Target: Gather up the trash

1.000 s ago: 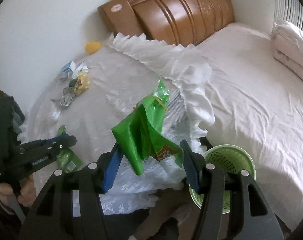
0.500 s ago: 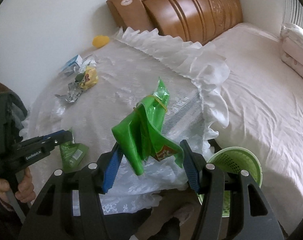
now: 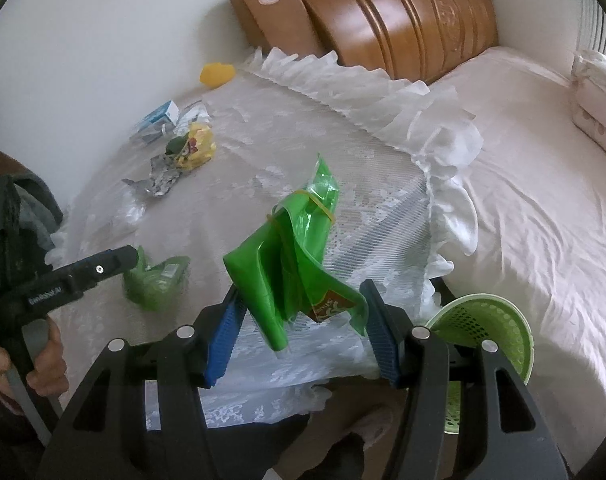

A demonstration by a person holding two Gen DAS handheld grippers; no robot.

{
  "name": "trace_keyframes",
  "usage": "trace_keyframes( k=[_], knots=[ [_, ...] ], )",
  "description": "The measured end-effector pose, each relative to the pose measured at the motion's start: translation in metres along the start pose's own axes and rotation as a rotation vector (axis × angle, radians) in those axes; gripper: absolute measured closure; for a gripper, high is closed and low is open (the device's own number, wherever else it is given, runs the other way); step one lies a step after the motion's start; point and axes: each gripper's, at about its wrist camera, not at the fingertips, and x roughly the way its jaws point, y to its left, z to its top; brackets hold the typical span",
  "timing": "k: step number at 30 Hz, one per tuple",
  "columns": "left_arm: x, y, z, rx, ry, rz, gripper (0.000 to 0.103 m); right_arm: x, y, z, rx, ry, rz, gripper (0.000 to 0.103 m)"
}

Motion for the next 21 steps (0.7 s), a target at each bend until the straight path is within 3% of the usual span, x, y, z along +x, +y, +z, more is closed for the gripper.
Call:
trace_keyframes(
  k=[7,14,16,21],
  knots=[
    [-0.015,0.002,-0.002,0.057,-0.022,-0.016,0.01,0.001,0.005,-0.001,-0.012,0.002,0.012,0.044],
    [-0.011,0.002,-0.006,0.167,0.031,0.025,0.008,0.0,0.006,-0.004,-0.013,0.007,0.018,0.044],
    [-0.01,-0.005,-0.009,0.23,0.03,0.03,0.008,0.0,0.006,-0.006,-0.008,0.008,0.02,0.044],
    [-0.005,-0.027,-0.012,0.595,0.051,0.025,0.008,-0.002,0.005,-0.011,-0.006,0.019,0.006,0.044]
  ],
)
